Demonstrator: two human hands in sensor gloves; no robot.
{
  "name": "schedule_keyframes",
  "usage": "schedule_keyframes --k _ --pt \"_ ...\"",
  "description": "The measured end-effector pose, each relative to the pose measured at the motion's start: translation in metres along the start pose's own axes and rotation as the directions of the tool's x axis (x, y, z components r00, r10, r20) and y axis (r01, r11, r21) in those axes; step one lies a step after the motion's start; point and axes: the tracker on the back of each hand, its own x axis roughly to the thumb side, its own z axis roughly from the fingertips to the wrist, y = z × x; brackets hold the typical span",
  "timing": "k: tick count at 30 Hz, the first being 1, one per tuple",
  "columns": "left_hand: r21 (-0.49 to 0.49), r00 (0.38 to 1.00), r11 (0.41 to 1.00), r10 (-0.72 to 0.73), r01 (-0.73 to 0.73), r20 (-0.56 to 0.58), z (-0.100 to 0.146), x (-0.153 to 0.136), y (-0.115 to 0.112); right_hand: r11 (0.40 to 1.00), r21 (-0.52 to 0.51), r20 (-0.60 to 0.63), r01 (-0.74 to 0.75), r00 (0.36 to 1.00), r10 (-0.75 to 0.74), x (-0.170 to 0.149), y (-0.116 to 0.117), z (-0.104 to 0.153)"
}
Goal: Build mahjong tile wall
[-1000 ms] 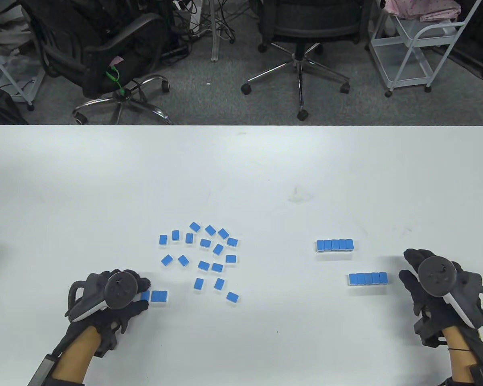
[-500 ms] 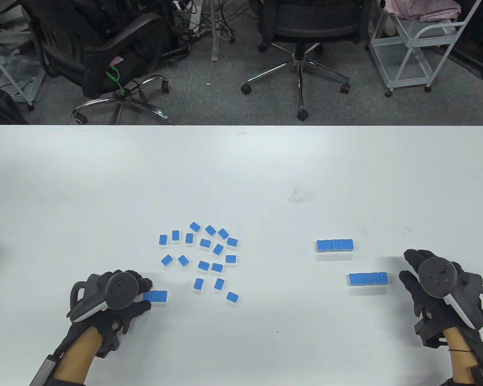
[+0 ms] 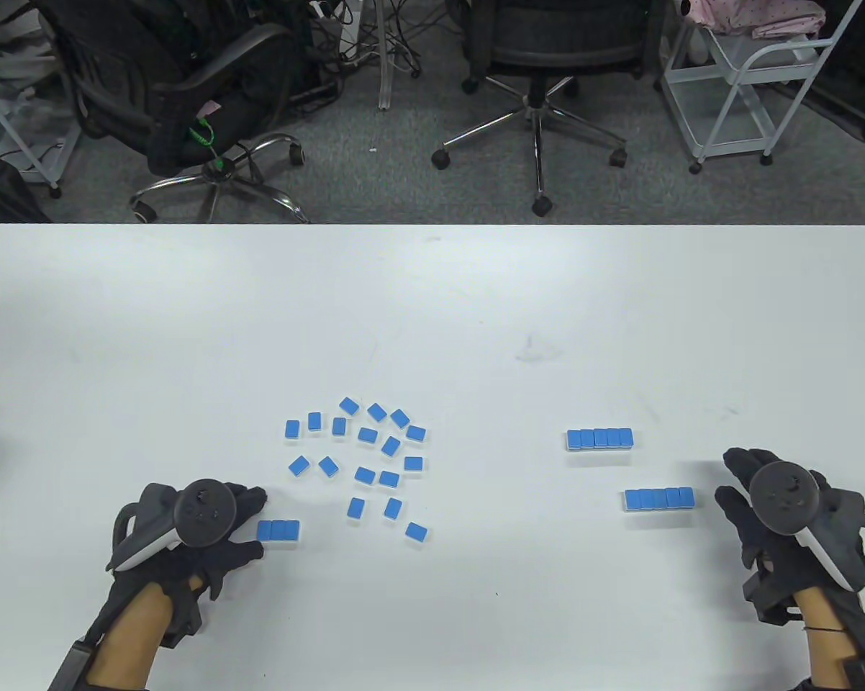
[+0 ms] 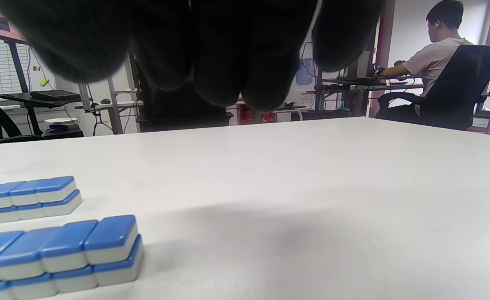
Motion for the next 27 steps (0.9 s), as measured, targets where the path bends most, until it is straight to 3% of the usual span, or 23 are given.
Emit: schedule_keyframes --k 5,10,15,22,27 --pt "0.064 0.995 0.995 0.077 -0.073 -0.067 0.002 -0.017 0.001 1.000 0.001 0.004 -0.003 1.000 0.003 0.001 0.000 0.001" --pt "0.060 0.989 0.989 0.140 -0.137 -0.050 -0.018 -0.017 -0.003 1.000 -0.005 0.008 -0.001 1.000 0.001 0.001 0.000 0.000" --pt "-0.015 0.995 0.999 -0.040 0.039 -0.088 -0.040 0.005 0.012 1.000 0.003 0.006 0.000 1.000 0.000 0.000 0.000 -0.001" --pt "-0.100 0.980 0.980 -0.183 0.175 -0.081 -0.075 0.041 0.018 1.000 0.009 0.008 0.002 1.000 -0.002 0.000 0.000 -0.001" --pt "-0.091 0.953 0.952 -0.298 0.292 -0.061 -0.087 0.059 0.016 1.000 0.016 0.011 -0.002 1.000 0.002 0.000 0.001 -0.002"
